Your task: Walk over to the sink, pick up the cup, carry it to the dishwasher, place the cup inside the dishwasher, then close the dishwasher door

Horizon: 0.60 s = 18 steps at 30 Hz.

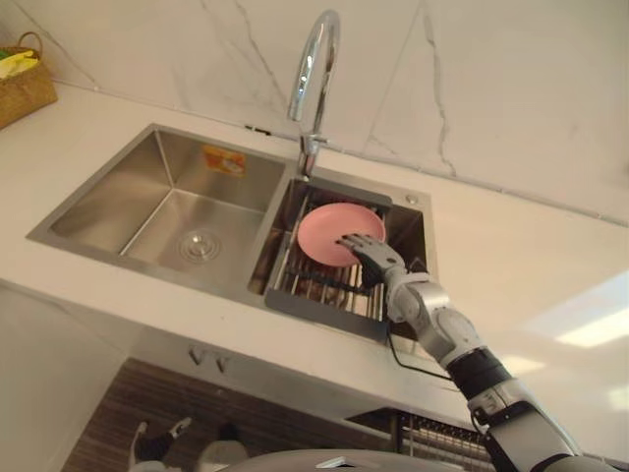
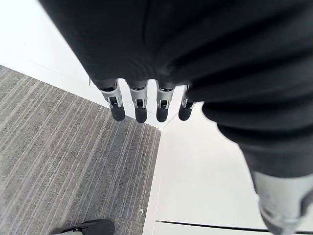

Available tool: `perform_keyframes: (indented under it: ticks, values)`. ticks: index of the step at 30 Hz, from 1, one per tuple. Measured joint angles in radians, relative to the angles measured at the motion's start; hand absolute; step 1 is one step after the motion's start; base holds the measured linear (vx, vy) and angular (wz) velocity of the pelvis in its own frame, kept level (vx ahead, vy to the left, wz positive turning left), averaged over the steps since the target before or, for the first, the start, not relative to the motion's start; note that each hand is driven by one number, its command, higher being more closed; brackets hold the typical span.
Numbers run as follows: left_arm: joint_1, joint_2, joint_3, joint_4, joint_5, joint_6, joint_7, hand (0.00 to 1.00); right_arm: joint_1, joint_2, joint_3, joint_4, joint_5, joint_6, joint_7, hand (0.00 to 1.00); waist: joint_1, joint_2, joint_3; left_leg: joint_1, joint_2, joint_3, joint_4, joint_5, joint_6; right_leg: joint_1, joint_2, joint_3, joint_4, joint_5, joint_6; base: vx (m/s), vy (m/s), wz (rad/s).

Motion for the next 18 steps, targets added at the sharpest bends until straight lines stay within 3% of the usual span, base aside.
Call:
perform_keyframes:
  ticks: [9,18]
  values:
    - [0.002,-0.008,0.0,0.0,0.018,-0.002,0.001,0.0,-0.032,0.033,0.0,0.066,-0.063,0.02,-0.11,0.0,0.009,0.003,0.006,0.001,-0.007,-0.004,0.0,0.001,0.002,0.006,-0.006,-0.006,-0.001,-0.001,0.004,0.0,0.002,0.02]
    - [0.002,-0.009,0.001,-0.003,0.018,-0.014,0.016,0.0,-0.062,0.037,0.001,0.133,-0.121,0.025,-0.144,0.0,0.011,0.006,0.018,-0.007,-0.009,-0.017,-0.001,0.003,0.004,0.007,-0.007,-0.022,-0.005,-0.001,0.005,0.0,0.0,0.02]
